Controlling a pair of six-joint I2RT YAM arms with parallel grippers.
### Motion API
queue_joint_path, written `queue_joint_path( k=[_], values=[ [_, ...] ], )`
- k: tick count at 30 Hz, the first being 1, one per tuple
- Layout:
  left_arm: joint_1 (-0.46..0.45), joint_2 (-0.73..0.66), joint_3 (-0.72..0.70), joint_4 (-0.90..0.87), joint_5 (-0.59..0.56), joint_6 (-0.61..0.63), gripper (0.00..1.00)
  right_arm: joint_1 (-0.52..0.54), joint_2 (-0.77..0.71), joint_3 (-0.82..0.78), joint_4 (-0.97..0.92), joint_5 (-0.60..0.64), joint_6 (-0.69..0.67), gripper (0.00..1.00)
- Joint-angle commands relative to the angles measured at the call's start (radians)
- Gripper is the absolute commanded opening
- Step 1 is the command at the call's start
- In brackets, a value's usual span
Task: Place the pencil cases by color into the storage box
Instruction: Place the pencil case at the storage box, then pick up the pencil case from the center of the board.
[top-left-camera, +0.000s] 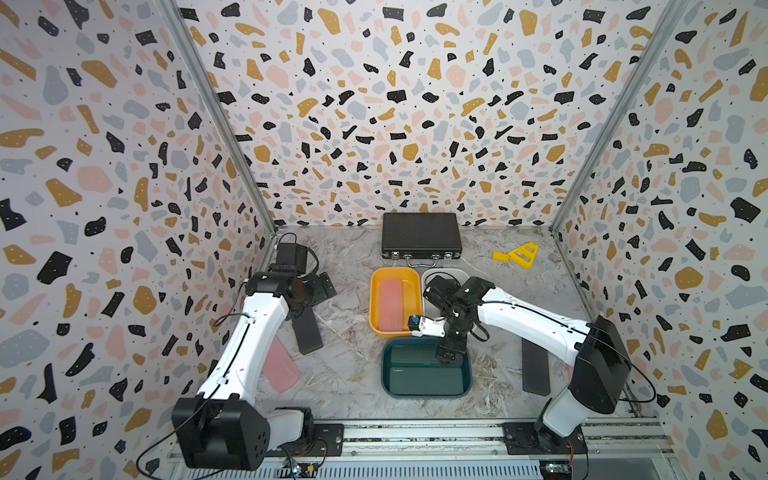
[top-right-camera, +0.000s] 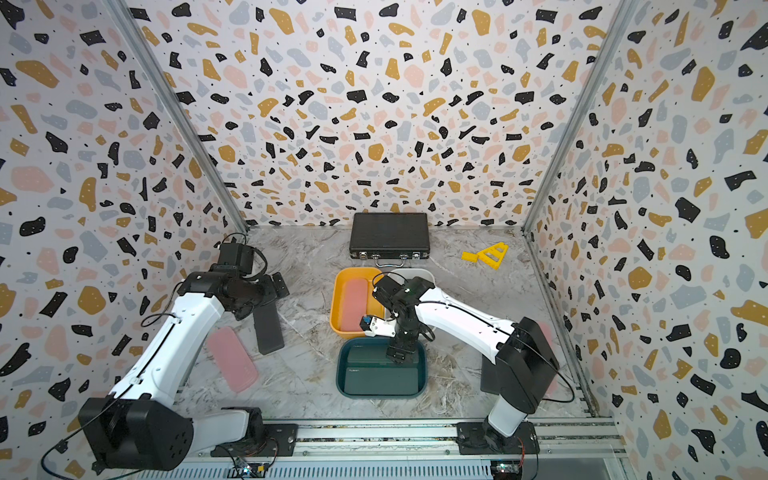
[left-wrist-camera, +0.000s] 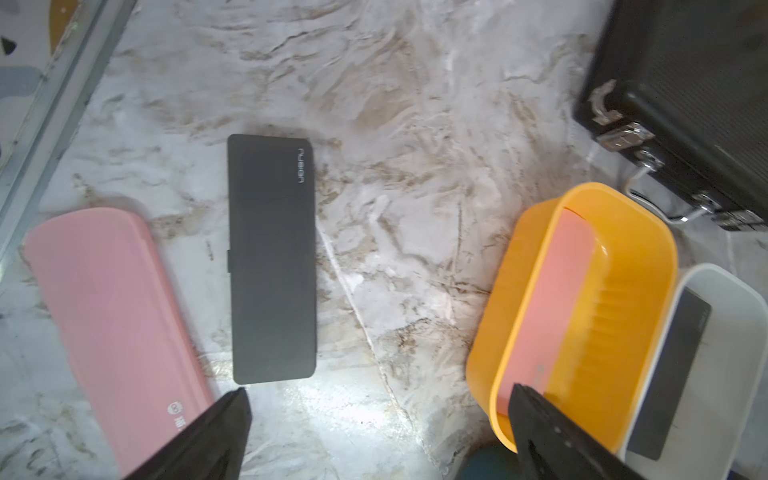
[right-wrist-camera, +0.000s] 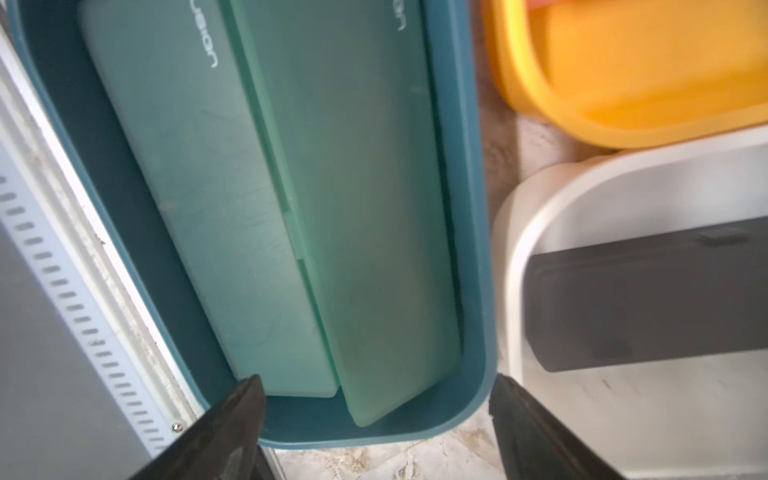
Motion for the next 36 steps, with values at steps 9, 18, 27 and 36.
queue_joint_path(
  k=[9, 18, 27, 36],
  values=[
    [0.116, 0.217, 0.028, -0.010, -0.047, -0.024, 1.00, -0.001, -0.099, -0.101, 0.134, 0.039, 0.149, 0.94],
    [0.125, 0.340, 0.057, -0.015, -0.089, 0.001, 1.00, -0.007, -0.113, -0.134, 0.179, 0.071, 0.235, 0.97],
    [0.129, 0.429, 0.054, -0.007, -0.100, 0.025, 1.00, -0.009, -0.140, -0.151, 0.194, 0.092, 0.277, 0.98],
    [0.129, 0.480, 0.037, 0.013, -0.087, 0.037, 1.00, -0.009, -0.150, -0.167, 0.194, 0.101, 0.283, 0.99]
  ],
)
